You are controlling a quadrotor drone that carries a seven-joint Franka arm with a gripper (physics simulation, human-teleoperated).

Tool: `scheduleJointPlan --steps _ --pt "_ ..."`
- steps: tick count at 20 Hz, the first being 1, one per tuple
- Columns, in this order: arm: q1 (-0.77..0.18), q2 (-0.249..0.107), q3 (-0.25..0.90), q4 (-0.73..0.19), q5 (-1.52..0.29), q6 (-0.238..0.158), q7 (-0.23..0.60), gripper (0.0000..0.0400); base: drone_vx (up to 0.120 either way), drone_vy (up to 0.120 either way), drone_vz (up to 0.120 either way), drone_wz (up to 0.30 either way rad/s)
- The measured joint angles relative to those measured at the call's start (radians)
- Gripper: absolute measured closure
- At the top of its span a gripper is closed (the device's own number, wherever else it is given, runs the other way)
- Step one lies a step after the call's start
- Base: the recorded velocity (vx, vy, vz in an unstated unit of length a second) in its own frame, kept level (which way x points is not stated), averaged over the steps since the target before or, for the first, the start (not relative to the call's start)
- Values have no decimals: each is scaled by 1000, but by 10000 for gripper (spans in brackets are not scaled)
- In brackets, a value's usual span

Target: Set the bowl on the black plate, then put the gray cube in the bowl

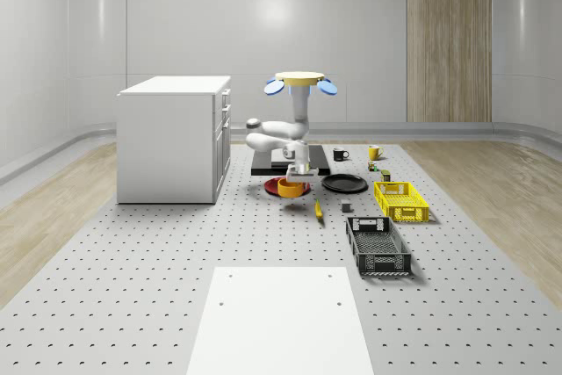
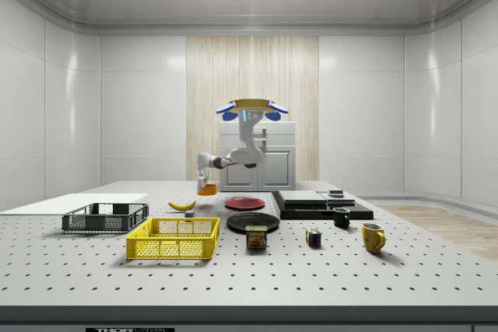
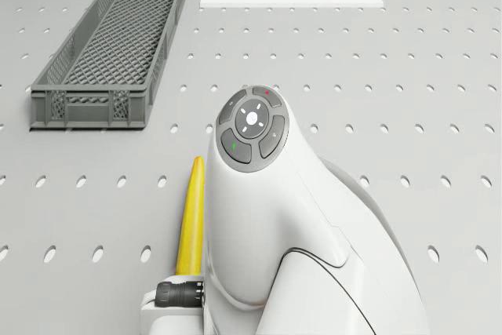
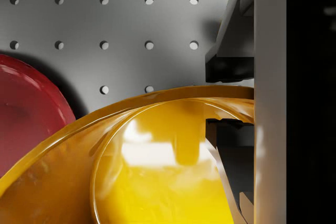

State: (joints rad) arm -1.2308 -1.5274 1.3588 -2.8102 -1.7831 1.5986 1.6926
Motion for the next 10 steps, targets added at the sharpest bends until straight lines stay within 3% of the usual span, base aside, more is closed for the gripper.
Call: scheduleJointPlan --steps 10 --pt "-2 -10 2 0 5 9 2 300 -120 120 0 0"
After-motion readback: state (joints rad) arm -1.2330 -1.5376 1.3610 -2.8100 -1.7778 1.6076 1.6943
